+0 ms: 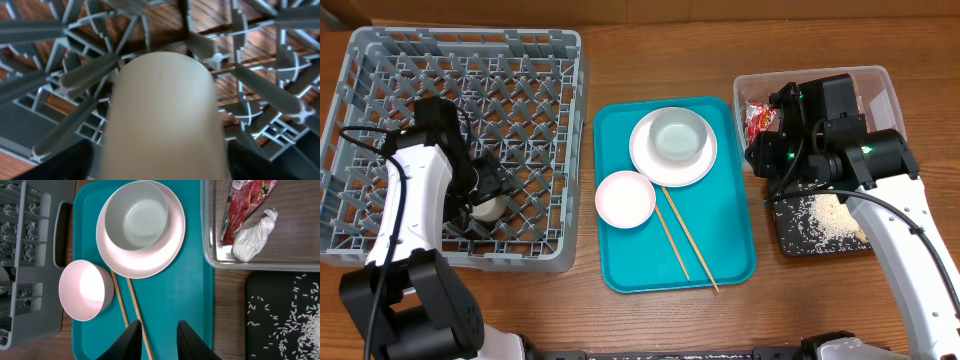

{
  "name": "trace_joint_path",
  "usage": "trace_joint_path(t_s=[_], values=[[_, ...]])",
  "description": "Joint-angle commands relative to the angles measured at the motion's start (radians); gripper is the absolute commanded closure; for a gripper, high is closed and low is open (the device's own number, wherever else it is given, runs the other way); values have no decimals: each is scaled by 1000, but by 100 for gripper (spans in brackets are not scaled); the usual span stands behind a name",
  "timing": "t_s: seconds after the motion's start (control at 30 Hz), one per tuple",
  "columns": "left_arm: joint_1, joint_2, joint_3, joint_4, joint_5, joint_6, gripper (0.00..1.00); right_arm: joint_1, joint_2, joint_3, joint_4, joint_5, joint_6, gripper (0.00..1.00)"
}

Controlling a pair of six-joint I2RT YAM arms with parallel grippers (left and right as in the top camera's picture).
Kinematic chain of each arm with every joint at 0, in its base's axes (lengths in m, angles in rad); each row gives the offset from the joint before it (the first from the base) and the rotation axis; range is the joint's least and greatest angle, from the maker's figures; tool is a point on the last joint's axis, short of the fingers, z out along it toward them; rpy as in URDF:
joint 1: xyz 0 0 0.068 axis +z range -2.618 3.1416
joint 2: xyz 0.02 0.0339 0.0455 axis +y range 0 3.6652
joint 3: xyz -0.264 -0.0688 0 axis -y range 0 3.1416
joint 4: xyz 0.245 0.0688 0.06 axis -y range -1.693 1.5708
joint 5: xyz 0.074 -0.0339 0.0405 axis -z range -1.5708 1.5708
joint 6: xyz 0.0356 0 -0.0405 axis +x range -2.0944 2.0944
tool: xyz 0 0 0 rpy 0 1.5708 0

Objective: Sort waste into correct bins and load items into the dishwasher
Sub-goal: 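Reach the left gripper toward the pink bowl on the tray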

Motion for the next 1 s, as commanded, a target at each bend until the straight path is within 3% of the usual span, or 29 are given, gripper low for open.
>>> trace_joint_path(t_s=[0.0, 0.23, 0.47, 0.7, 0.97], values=[[5, 1, 19, 3, 5, -6, 1, -2, -6, 13, 5, 7, -8, 74], [2, -52, 48, 2, 7, -6, 0, -2, -6, 13, 5, 7, -8, 54], [-60, -197, 113, 31, 80, 31, 5, -2, -6, 13, 5, -1, -7, 43], [-287, -287, 119, 132, 160, 90, 12, -7, -7, 13, 5, 8, 43, 44], [-615, -191, 118, 176, 157, 157, 13, -61, -7, 13, -11, 38, 175, 44]])
